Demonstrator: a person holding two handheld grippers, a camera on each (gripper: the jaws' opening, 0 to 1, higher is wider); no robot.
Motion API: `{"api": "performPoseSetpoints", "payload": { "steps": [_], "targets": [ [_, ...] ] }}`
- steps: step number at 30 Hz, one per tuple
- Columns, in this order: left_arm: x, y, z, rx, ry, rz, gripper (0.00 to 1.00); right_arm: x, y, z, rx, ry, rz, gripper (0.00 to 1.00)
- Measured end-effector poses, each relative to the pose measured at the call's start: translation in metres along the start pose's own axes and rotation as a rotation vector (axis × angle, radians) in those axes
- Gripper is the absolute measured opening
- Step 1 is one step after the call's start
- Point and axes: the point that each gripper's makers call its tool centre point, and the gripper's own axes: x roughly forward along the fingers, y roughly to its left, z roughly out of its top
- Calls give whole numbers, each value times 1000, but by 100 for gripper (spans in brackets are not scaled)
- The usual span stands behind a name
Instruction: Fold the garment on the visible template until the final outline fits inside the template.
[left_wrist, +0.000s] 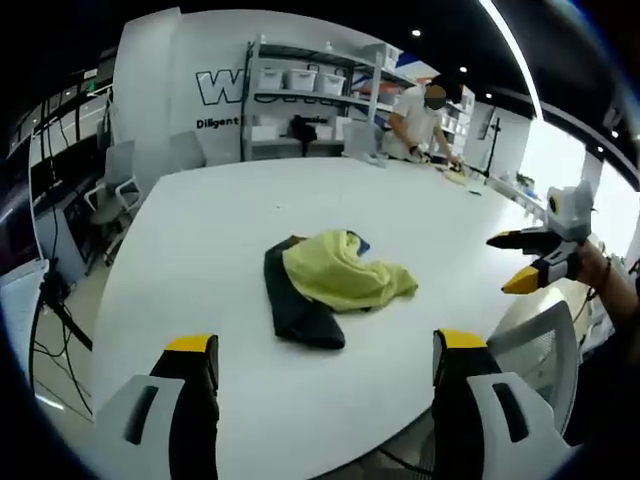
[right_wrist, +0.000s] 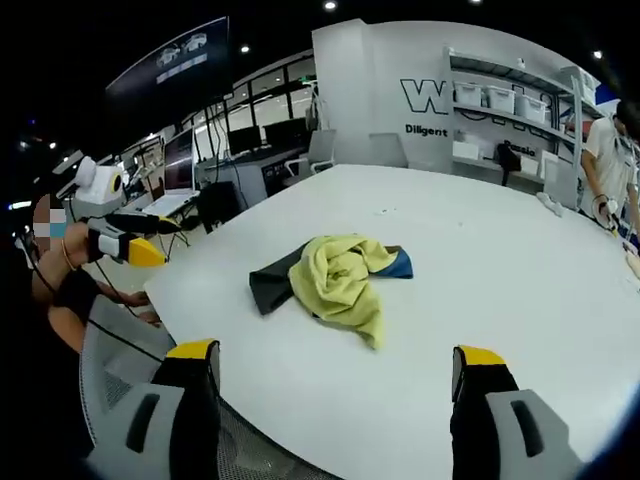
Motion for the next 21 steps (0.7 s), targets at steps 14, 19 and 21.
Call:
{"api": "performPoseSetpoints", "payload": {
  "steps": [14,19,21],
  "targets": [
    [0,2,-1,-9,3,3,84,-4,-3,-2,11,-7,-13,95],
    [2,1,-1,-4,6,0,84,-6,-2,-2,16,-12,-17,95],
    [2,1,0,-2,6,-2,84,-6,-3,-2,15,-12,-20,95]
  ]
}}
